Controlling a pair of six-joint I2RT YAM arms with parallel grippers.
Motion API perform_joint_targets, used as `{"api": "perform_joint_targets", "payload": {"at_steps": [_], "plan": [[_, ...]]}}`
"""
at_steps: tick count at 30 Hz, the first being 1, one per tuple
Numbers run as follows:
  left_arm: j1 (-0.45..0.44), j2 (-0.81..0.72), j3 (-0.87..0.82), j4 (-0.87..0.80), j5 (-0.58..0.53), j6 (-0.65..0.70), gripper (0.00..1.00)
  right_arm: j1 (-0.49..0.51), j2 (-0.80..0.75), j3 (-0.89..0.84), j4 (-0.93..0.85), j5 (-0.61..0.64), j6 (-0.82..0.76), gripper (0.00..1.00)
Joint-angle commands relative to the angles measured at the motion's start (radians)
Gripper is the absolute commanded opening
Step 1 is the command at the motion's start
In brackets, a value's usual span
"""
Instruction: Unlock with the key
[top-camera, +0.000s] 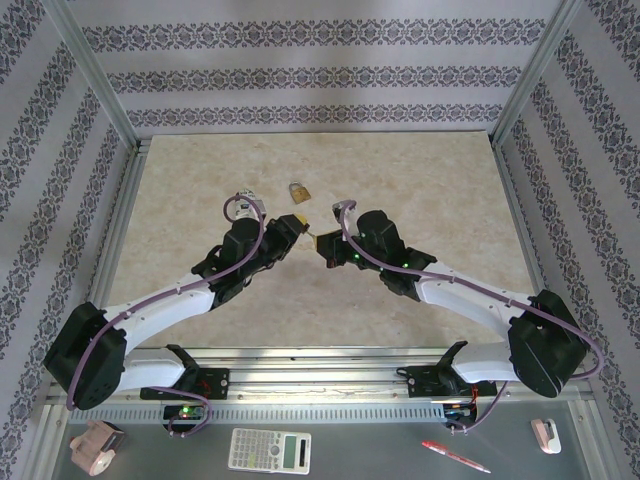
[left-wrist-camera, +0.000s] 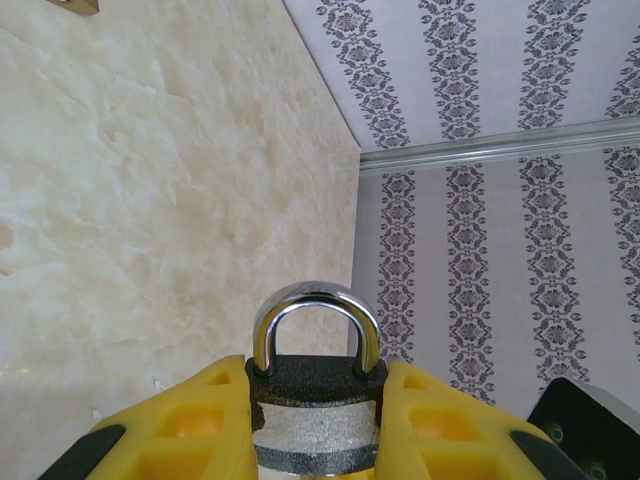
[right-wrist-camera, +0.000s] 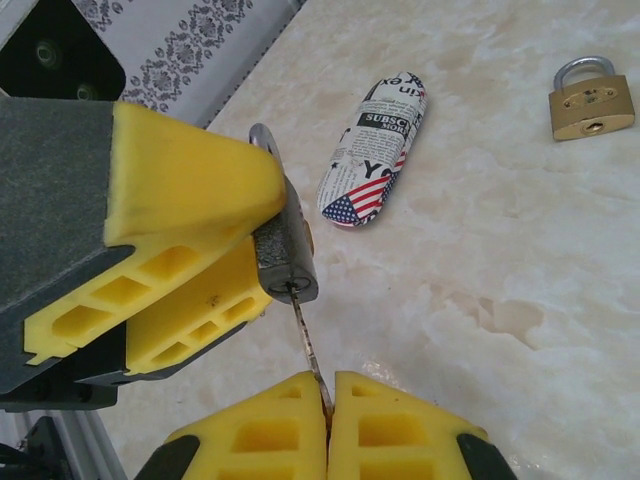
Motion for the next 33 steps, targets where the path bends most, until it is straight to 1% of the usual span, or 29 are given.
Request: {"api": "perform_joint_targets", "payload": {"at_steps": [1, 6, 9, 14, 20, 27, 33], "plan": [[-0.079, 0.01, 0.021, -0.043, 0.126, -0.007, 0.0, 0.034, -0.004, 0.087, 0.135, 0.078, -0.04, 0.0], [-0.086, 0.04, 0.067, -0.067, 0.158, -0.042, 0.0, 0.079, 0.01, 0.105, 0.134, 0.14, -0.107, 0.0], [-0.091, 0.05, 0.081, -0.072, 0.172, -0.06, 0.0, 0.079, 0.018, 0.103, 0.15, 0.14, -0.114, 0.0], [-0.091, 0.043, 0.07, -0.052, 0.174, -0.067, 0.0, 0.035, 0.013, 0.062, 0.248, 0.05, -0.051, 0.0], [-0.091, 0.022, 0.038, -0.031, 0.167, -0.084, 0.0, 0.004, -0.021, 0.058, 0.287, -0.023, -0.046, 0.0], [-0.091, 0.018, 0.028, 0.016, 0.175, -0.108, 0.0, -0.014, -0.036, 0.058, 0.321, -0.055, -0.023, 0.0], [-0.091, -0.001, 0.022, 0.011, 0.182, -0.116, 0.0, -0.017, -0.039, 0.08, 0.289, -0.08, -0.059, 0.0]]}}
